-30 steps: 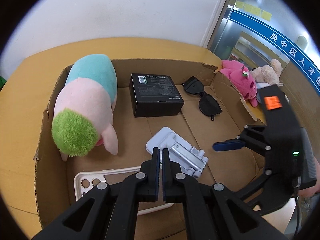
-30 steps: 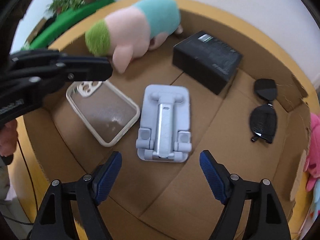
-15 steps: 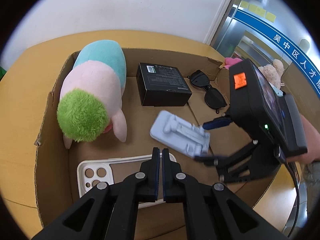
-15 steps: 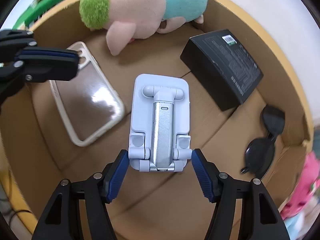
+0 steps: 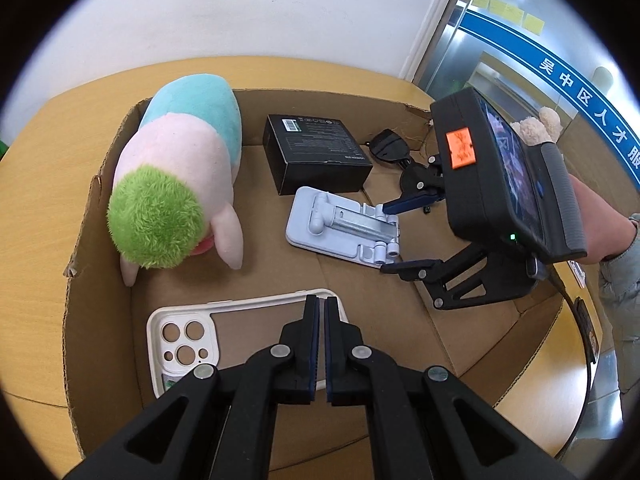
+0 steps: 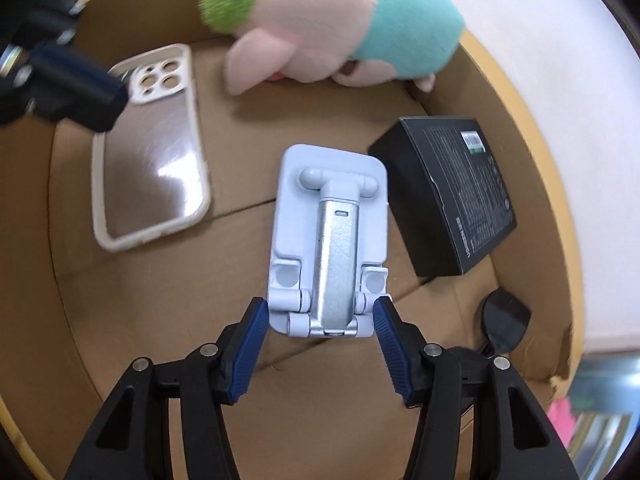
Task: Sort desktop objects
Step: 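Lower the phone stand into the box and open the left gripper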
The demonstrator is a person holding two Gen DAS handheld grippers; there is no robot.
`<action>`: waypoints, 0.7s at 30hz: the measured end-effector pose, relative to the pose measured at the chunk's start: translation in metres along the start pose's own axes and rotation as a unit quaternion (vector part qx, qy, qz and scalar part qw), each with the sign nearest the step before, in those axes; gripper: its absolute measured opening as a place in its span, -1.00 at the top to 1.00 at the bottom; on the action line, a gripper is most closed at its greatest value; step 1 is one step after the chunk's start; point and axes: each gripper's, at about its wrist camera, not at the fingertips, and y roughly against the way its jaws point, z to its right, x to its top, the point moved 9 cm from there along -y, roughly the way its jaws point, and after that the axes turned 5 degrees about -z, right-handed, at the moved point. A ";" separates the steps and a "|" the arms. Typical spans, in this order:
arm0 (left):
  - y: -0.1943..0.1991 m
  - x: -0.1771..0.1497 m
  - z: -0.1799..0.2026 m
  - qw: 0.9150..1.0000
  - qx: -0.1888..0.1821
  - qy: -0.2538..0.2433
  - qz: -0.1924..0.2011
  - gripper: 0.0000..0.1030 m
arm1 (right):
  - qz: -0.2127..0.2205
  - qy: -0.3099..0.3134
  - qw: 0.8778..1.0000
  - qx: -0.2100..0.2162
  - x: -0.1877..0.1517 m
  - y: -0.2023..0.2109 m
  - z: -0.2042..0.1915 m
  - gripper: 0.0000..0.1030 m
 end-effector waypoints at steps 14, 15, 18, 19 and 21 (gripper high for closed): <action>0.026 0.003 0.013 0.998 0.045 -0.002 0.053 0.11 | 0.138 -0.232 0.963 0.024 -0.050 0.116 0.002 -0.79; 0.032 0.003 0.014 0.996 0.058 -0.001 0.070 -0.21 | 0.158 -0.259 0.953 0.019 -0.058 0.121 0.008 -0.89; 0.050 0.000 0.015 0.987 0.110 0.000 0.119 -0.51 | 0.209 -0.349 0.913 0.003 -0.084 0.154 -0.028 -0.99; 0.053 -0.003 0.017 0.984 0.119 -0.001 0.130 -0.51 | 0.222 -0.375 0.900 0.000 -0.087 0.156 -0.029 -0.99; 0.057 -0.009 0.020 0.980 0.130 0.004 0.147 -0.51 | 0.247 -0.434 0.866 -0.018 -0.100 0.153 -0.038 -0.99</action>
